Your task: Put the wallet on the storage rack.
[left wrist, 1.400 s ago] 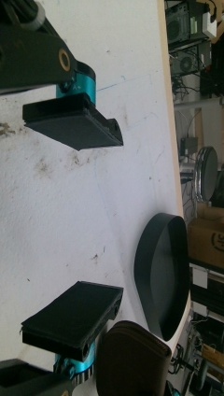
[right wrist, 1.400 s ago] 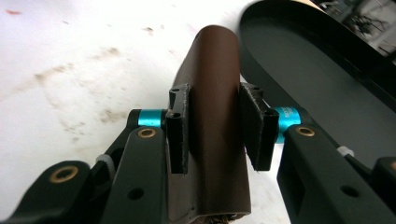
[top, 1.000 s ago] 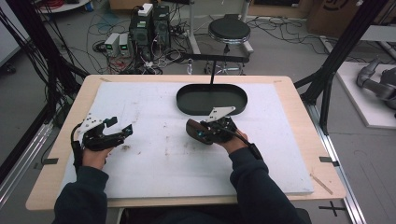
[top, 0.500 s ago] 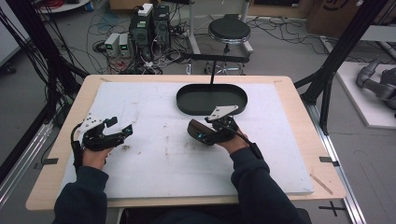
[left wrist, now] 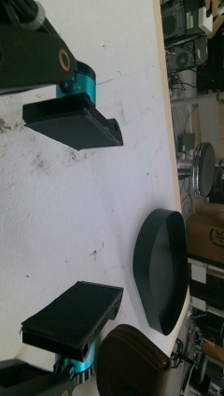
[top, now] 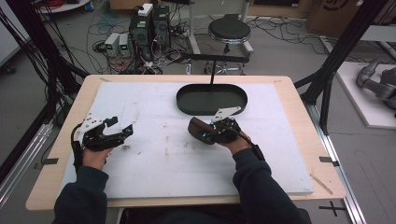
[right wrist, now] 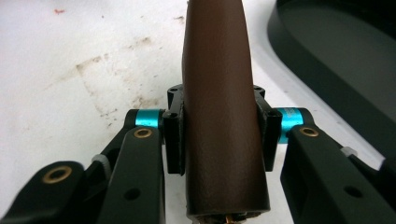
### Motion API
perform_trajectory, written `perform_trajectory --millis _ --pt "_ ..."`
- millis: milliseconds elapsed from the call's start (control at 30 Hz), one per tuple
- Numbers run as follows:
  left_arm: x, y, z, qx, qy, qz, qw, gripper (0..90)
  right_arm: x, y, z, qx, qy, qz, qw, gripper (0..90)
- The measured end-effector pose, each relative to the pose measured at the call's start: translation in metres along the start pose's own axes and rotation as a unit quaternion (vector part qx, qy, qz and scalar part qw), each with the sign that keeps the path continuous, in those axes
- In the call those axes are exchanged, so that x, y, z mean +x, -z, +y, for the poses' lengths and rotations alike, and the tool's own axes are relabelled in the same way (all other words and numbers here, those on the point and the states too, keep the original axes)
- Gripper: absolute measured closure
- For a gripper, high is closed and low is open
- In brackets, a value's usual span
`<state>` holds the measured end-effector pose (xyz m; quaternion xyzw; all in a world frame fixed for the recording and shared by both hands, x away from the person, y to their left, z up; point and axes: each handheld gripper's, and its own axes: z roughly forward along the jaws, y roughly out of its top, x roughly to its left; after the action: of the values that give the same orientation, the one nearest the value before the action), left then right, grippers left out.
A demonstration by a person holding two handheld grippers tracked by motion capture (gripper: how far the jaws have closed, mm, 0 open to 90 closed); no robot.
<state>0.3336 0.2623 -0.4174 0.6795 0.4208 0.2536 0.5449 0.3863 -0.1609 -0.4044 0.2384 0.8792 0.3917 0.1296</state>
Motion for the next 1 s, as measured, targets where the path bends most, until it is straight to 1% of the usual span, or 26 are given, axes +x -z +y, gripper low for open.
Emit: perform_trajectory --millis 100,167,200,233,267,367,433,500,600,633,667,700,733,800,833,900,933,1000 --pt "0.000 0.000 0.000 0.000 0.000 -0.002 1.0000 23.3 -0.004 0.003 0.001 -0.005 -0.007 -0.002 1.0000 64.8" --pt "-0.001 -0.001 0.000 -0.001 0.000 -0.002 1.0000 23.4 -0.010 0.007 0.003 -0.020 -0.019 -0.005 0.9996 64.8" --pt "-0.001 -0.001 0.000 0.000 0.000 -0.001 1.0000 23.3 -0.019 0.011 0.004 -0.030 -0.037 -0.006 0.9988 64.8" --pt "-0.001 -0.001 0.000 0.000 0.000 -0.001 1.0000 23.3 -0.019 0.011 0.004 -0.030 -0.037 -0.006 0.9988 64.8" --pt "-0.001 -0.001 0.000 0.001 -0.001 -0.002 1.0000 23.3 -0.027 0.014 0.007 -0.028 -0.044 -0.018 0.9985 64.8" --pt "-0.001 -0.001 0.000 0.001 -0.001 -0.002 1.0000 23.3 -0.040 0.017 0.013 -0.044 -0.059 -0.028 0.9969 64.8" --pt "-0.001 -0.001 0.000 0.001 -0.002 -0.003 1.0000 23.3 -0.048 0.017 0.018 -0.042 -0.064 -0.040 0.9963 64.8" --pt "-0.001 -0.001 0.000 0.001 -0.002 -0.004 1.0000 23.3 -0.057 0.016 0.024 -0.050 -0.070 -0.051 0.9950 64.8" --pt "-0.001 -0.001 0.000 0.001 -0.001 -0.004 1.0000 23.4 -0.070 0.014 0.032 -0.049 -0.084 -0.070 0.9928 64.6" --pt "-0.001 -0.001 0.000 0.001 -0.001 -0.004 1.0000 23.3 -0.070 0.014 0.032 -0.049 -0.084 -0.070 0.9928 64.6" --pt "-0.001 -0.002 -0.001 0.001 -0.001 -0.004 1.0000 23.4 -0.073 0.012 0.035 -0.052 -0.089 -0.075 0.9919 64.6" --pt "0.000 -0.002 -0.001 0.003 -0.001 -0.004 1.0000 23.3 -0.082 0.008 0.039 -0.054 -0.096 -0.083 0.9904 64.6" --pt "0.000 -0.002 -0.001 0.002 -0.001 -0.005 1.0000 23.3 -0.086 0.006 0.041 -0.051 -0.100 -0.087 0.9899 64.6" --pt "0.000 -0.002 -0.001 0.002 -0.001 -0.005 1.0000 23.3 -0.094 0.000 0.044 -0.057 -0.106 -0.097 0.9880 64.5" --pt "0.000 -0.002 -0.001 0.002 0.000 -0.005 1.0000 23.3 -0.097 -0.004 0.045 -0.053 -0.115 -0.097 0.9872 64.5" --pt "0.000 -0.002 -0.001 0.002 0.000 -0.006 1.0000 23.3 -0.104 -0.012 0.047 -0.047 -0.123 -0.099 0.9864 64.4" --pt "0.000 -0.002 -0.001 0.002 -0.001 -0.005 1.0000 23.4 -0.107 -0.016 0.048 -0.038 -0.130 -0.097 0.9861 64.3" --pt "0.000 -0.002 -0.001 0.002 0.001 -0.006 1.0000 23.4 -0.109 -0.025 0.048 -0.042 -0.139 -0.098 0.9845 64.3"
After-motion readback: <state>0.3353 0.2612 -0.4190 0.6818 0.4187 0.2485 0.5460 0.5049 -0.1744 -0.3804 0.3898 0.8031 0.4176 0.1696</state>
